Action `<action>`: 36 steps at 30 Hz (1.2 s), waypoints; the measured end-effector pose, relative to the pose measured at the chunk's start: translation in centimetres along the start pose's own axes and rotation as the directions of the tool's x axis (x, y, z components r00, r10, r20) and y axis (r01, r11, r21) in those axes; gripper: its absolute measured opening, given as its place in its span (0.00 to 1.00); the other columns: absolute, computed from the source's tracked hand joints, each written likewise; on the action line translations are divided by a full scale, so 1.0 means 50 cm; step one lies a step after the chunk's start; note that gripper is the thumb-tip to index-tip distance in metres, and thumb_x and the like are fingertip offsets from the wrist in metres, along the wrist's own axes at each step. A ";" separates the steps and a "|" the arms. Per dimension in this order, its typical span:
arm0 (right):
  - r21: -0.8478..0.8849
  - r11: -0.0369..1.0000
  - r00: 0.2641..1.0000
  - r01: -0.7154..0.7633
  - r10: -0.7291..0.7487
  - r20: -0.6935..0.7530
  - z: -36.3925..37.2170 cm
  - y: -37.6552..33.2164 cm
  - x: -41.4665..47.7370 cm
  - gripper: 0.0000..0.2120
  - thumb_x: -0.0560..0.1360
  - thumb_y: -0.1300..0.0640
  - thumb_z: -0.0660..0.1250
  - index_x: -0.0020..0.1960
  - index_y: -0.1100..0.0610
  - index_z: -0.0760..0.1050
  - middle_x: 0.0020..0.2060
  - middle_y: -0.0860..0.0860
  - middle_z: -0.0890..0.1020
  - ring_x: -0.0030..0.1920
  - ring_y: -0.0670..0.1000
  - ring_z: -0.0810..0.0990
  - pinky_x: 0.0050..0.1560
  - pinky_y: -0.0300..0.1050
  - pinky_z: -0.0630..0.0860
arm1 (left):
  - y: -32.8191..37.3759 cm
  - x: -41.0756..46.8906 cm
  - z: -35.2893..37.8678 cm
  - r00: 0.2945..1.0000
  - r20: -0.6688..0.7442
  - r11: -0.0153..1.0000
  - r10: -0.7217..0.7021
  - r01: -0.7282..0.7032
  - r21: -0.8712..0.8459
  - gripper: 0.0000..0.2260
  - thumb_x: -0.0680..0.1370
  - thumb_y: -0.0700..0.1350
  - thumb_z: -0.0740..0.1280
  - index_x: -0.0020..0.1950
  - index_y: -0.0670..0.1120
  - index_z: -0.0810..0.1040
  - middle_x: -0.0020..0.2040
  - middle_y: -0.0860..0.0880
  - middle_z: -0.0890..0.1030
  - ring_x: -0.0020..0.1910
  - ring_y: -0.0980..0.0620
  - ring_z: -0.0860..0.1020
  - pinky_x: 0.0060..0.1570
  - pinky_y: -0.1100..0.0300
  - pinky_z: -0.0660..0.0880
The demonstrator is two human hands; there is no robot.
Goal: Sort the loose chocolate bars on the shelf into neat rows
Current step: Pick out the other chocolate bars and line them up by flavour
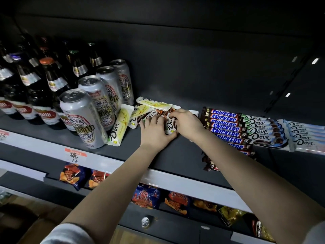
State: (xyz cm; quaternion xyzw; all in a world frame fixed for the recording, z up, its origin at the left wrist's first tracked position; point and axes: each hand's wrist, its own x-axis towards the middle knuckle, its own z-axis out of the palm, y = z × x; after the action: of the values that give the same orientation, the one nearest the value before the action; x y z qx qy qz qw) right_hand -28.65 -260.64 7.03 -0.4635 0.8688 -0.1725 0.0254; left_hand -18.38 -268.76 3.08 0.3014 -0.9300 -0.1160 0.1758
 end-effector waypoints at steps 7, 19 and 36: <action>0.030 0.989 0.983 0.143 -0.138 -0.120 0.036 -0.060 0.041 0.21 0.75 0.62 0.59 0.67 0.52 0.69 0.68 0.49 0.68 0.63 0.55 0.72 0.60 0.52 0.71 | -0.052 0.014 -0.051 0.982 -0.189 0.999 0.029 -0.024 0.027 0.17 0.74 0.46 0.63 0.61 0.42 0.73 0.61 0.41 0.74 0.61 0.40 0.68 0.66 0.50 0.58; 0.021 0.897 0.894 0.441 -0.441 0.077 0.097 -0.238 0.081 0.24 0.75 0.64 0.55 0.70 0.50 0.64 0.72 0.47 0.63 0.74 0.50 0.52 0.72 0.53 0.55 | -0.159 -0.051 -0.095 0.994 -0.027 0.994 -0.107 0.106 -0.033 0.26 0.73 0.38 0.60 0.70 0.34 0.60 0.69 0.35 0.64 0.68 0.39 0.64 0.68 0.54 0.57; -0.262 0.875 0.912 0.407 -0.372 0.176 0.044 -0.172 0.044 0.22 0.76 0.51 0.60 0.68 0.53 0.63 0.76 0.46 0.47 0.75 0.56 0.47 0.71 0.63 0.51 | -0.170 -0.053 -0.091 0.973 -0.128 0.966 -0.191 0.163 -0.202 0.26 0.72 0.40 0.66 0.69 0.38 0.64 0.61 0.38 0.74 0.60 0.38 0.71 0.59 0.52 0.66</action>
State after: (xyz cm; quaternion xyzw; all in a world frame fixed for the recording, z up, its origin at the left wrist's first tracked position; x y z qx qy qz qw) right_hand -22.59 -267.44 8.01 -0.6370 0.7702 -0.0152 -0.0266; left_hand -10.19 -274.38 3.81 0.3729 -0.8685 -0.1972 0.2604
